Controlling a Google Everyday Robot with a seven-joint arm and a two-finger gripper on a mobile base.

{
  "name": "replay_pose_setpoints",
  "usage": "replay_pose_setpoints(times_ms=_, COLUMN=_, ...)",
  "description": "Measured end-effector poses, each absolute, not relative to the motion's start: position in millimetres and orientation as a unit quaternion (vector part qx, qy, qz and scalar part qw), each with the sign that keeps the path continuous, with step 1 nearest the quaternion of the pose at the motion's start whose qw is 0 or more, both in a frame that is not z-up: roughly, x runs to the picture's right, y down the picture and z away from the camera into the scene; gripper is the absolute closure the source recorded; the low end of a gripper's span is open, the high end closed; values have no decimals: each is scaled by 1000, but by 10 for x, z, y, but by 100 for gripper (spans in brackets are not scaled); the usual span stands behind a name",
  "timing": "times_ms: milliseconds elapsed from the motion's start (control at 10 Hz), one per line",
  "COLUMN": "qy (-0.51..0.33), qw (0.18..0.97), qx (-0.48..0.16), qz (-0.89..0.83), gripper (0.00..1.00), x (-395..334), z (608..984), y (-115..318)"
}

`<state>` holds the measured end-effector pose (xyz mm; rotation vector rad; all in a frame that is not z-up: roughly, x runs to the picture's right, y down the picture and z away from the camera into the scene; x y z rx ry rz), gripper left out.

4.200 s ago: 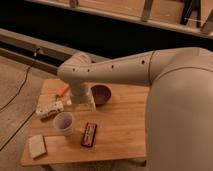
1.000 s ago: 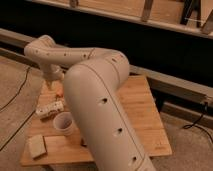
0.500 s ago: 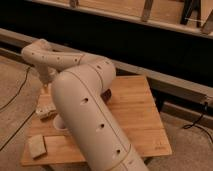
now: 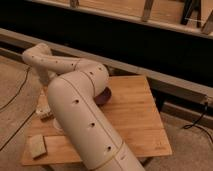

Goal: Drag the pepper across the table

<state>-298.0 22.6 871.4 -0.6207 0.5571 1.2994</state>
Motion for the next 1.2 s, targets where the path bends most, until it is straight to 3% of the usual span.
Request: replay_pose_setpoints(times_ms=1200, qy=253, qw=683, qx=-275, qz=628, gripper=35, x=-2761, z=9104, y=43)
